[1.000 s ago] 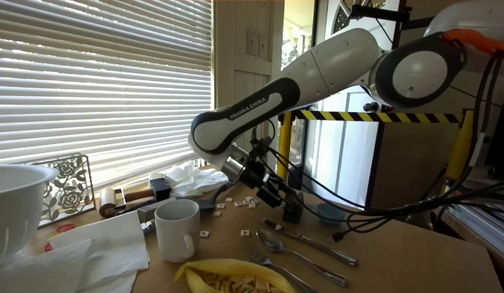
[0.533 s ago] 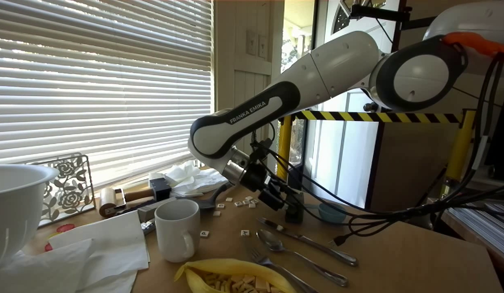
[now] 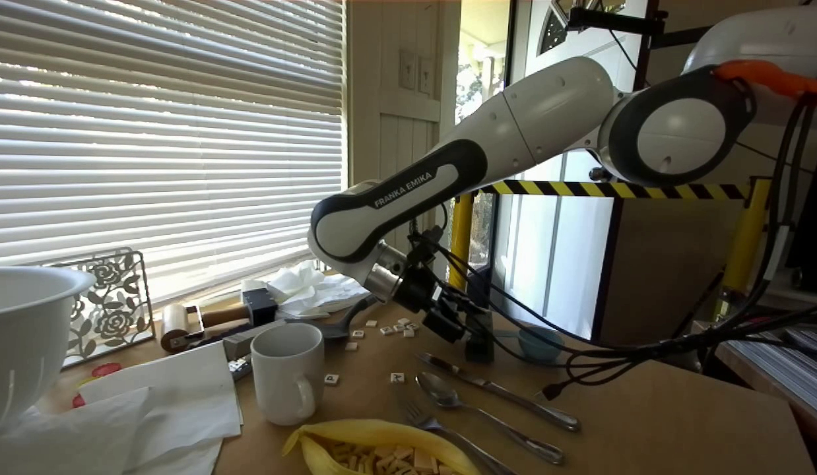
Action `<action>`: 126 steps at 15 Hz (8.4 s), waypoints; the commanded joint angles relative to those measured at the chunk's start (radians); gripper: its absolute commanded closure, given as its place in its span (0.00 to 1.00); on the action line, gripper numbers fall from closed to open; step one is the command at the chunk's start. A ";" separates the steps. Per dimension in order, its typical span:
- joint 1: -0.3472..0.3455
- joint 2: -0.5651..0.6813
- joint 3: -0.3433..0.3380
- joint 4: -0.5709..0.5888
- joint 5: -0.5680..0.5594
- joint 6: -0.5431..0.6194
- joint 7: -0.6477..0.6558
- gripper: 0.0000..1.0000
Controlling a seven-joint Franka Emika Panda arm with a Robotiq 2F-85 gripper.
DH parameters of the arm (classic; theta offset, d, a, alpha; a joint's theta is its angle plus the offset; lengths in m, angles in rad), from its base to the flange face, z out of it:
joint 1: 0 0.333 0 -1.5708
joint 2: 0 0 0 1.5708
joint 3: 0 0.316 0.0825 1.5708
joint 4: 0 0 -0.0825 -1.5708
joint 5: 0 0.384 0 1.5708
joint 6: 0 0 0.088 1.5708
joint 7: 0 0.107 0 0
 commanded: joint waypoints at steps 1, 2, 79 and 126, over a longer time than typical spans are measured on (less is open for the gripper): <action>0.010 0.046 -0.011 0.067 -0.015 -0.040 -0.003 0.00; 0.013 0.049 -0.013 0.068 -0.016 -0.043 -0.003 0.00; -0.033 -0.295 0.185 0.003 0.166 0.623 0.465 0.65; 0.037 -1.064 0.115 -1.467 0.361 1.512 0.057 0.65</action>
